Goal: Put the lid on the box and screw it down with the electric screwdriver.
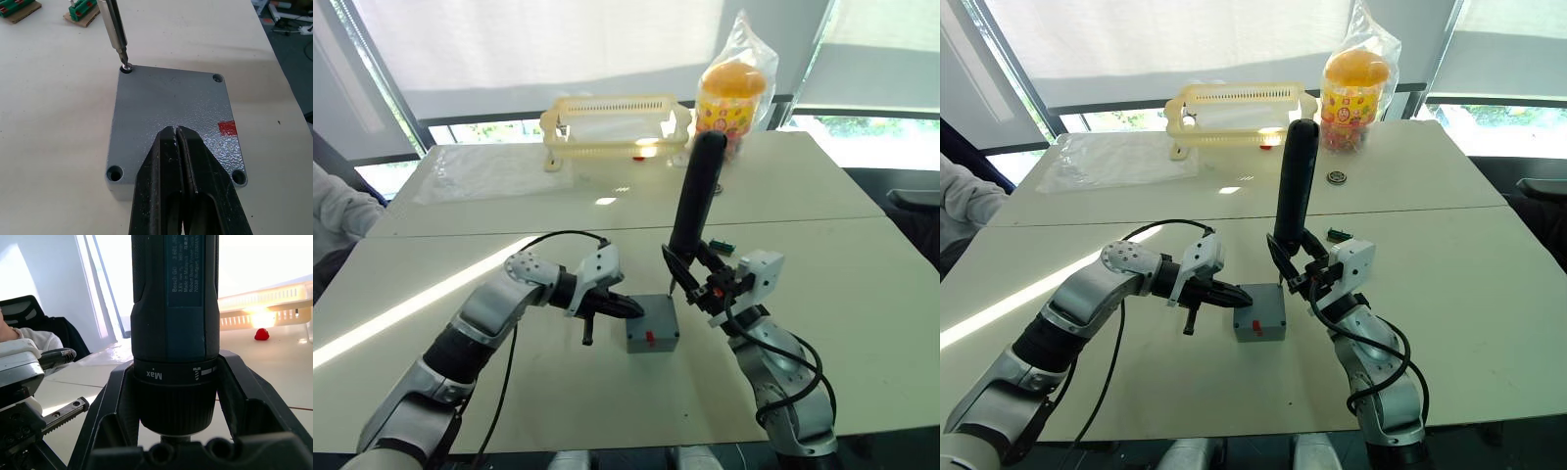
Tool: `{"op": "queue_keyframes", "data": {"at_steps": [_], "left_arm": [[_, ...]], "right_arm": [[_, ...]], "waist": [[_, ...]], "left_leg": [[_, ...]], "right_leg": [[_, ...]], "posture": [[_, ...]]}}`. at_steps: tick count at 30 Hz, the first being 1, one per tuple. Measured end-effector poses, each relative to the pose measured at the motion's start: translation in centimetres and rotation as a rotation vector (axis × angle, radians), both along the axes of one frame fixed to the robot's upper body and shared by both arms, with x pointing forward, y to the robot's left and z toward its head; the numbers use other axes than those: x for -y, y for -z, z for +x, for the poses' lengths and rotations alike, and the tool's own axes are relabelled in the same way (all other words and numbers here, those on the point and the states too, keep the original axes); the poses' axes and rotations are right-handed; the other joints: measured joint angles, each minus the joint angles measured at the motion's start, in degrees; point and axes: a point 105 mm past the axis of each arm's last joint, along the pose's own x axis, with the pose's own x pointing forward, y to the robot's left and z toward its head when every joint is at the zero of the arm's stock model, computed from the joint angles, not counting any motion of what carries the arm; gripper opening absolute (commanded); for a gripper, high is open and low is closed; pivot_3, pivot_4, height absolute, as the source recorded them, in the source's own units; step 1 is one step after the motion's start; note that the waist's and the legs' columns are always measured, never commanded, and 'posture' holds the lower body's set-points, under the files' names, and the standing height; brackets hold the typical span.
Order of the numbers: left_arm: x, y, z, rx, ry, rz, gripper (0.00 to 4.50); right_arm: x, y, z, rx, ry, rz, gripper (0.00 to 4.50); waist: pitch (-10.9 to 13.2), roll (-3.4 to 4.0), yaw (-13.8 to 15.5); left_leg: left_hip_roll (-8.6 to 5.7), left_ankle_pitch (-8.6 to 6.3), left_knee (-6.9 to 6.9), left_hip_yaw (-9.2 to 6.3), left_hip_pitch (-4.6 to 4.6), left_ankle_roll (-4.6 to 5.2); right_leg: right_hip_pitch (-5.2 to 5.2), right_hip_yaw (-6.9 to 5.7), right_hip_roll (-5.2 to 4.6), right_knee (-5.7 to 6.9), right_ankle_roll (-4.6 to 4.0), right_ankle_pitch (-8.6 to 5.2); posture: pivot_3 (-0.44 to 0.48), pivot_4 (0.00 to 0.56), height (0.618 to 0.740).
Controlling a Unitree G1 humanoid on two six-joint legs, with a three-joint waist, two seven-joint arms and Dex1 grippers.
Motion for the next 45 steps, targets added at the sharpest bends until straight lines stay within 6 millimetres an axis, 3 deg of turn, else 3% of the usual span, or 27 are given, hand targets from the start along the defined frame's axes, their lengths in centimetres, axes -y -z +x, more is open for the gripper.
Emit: {"op": "queue_keyframes", "data": {"at_steps": [23,33,45], "left_arm": [[-0.1,0.1,0.2,0.01,-0.017,0.006,0.0],[-0.3,0.4,0.3,0.015,-0.028,0.02,0.0],[-0.3,0.6,0.1,0.017,-0.025,0.028,0.0]], "right_arm": [[-0.4,0.8,-0.6,0.05,0.002,-0.031,1.81],[-0.8,1.7,-0.2,0.087,-0.002,-0.058,1.81],[-0.6,2.3,-0.7,0.086,0.002,-0.053,1.81]], "waist": [[-0.16,-0.26,0.0],[-0.31,-0.5,0.0],[-0.55,-0.73,0.04]], "left_leg": [[0.0,0.0,0.0,0.0,0.09,0.0],[0.03,-0.03,-0.2,0.01,0.91,0.03],[0.05,-0.03,-0.19,-0.01,0.94,0.03]], "right_leg": [[0.08,0.0,0.0,0.0,0.0,0.0],[0.91,0.0,0.0,-0.2,-0.04,-0.04],[0.97,-0.01,0.0,-0.21,-0.18,-0.12]], "posture": [[0.0,0.15,0.74],[0.0,0.15,0.74],[0.0,0.15,0.74]]}}
